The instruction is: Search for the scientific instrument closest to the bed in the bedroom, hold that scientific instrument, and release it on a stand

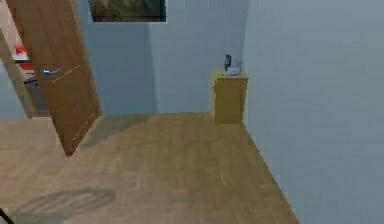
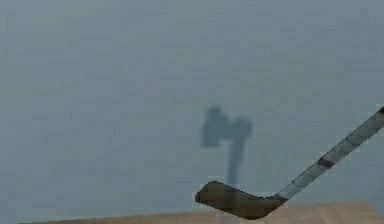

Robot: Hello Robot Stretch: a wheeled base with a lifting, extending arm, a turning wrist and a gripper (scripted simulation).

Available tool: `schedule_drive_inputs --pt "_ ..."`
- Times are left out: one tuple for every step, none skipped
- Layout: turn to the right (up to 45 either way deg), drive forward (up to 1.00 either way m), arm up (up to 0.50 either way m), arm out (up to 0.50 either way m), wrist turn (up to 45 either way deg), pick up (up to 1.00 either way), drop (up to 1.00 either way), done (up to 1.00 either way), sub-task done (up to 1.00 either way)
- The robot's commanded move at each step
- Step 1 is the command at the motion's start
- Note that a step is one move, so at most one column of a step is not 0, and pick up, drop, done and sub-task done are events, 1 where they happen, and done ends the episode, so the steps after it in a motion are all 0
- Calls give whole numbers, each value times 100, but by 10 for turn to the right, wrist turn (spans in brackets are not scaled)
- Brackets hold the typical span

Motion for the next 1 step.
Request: schedule_drive_inputs --pt "0 100 0 0 0 0 0 0 0"
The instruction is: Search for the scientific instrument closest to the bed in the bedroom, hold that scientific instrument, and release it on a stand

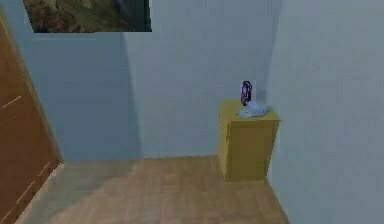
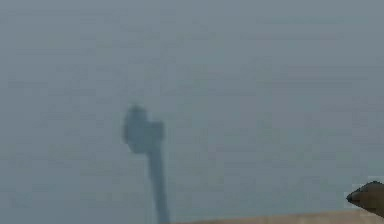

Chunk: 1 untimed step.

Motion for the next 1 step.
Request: schedule_drive_inputs --pt "0 85 0 0 0 0 0 0 0"
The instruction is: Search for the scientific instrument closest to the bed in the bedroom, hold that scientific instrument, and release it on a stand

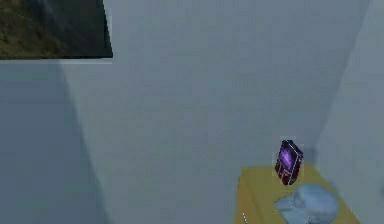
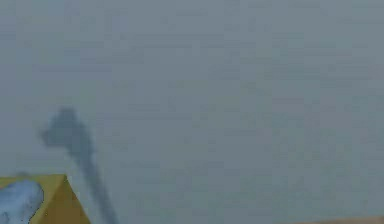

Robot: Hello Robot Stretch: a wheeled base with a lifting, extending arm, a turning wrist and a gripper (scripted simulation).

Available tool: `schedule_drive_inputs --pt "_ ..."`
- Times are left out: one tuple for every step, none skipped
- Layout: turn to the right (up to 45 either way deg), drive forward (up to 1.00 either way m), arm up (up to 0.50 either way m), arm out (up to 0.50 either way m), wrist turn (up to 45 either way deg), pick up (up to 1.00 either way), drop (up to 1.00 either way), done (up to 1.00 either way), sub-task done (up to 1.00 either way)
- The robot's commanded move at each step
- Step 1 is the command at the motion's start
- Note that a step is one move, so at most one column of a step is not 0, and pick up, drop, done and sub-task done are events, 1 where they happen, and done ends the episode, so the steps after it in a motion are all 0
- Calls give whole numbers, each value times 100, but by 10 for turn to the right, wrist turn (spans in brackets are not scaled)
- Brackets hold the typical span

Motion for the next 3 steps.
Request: schedule_drive_inputs --pt "-450 0 0 0 0 0 0 0 0" --pt "-450 0 0 0 0 0 0 0 0" --pt "-450 0 0 0 0 0 0 0 0"
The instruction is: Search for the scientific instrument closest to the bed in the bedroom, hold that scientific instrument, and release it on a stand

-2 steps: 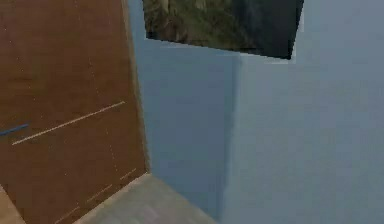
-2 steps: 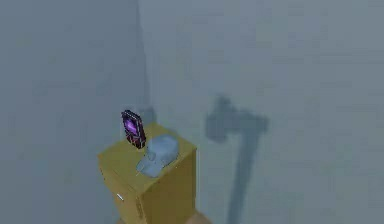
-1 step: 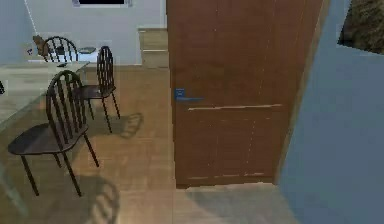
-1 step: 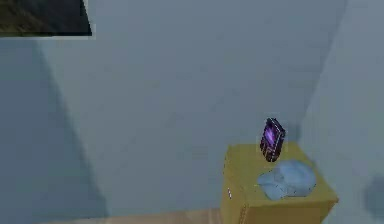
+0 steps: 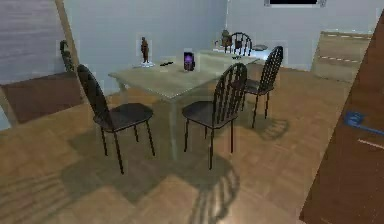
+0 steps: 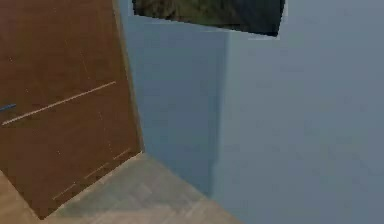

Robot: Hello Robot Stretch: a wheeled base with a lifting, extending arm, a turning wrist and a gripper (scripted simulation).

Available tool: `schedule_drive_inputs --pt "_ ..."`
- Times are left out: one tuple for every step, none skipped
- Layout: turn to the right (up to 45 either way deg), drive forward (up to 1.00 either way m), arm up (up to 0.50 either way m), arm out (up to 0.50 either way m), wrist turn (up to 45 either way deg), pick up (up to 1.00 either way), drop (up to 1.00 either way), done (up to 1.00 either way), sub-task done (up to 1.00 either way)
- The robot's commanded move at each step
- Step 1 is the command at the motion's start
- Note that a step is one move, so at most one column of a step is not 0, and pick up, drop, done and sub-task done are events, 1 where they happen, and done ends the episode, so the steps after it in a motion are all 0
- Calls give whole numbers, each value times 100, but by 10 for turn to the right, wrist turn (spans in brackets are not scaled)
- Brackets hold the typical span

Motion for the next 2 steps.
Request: schedule_drive_inputs --pt "-450 0 0 0 0 0 0 0 0" --pt "0 100 0 0 0 0 0 0 0"
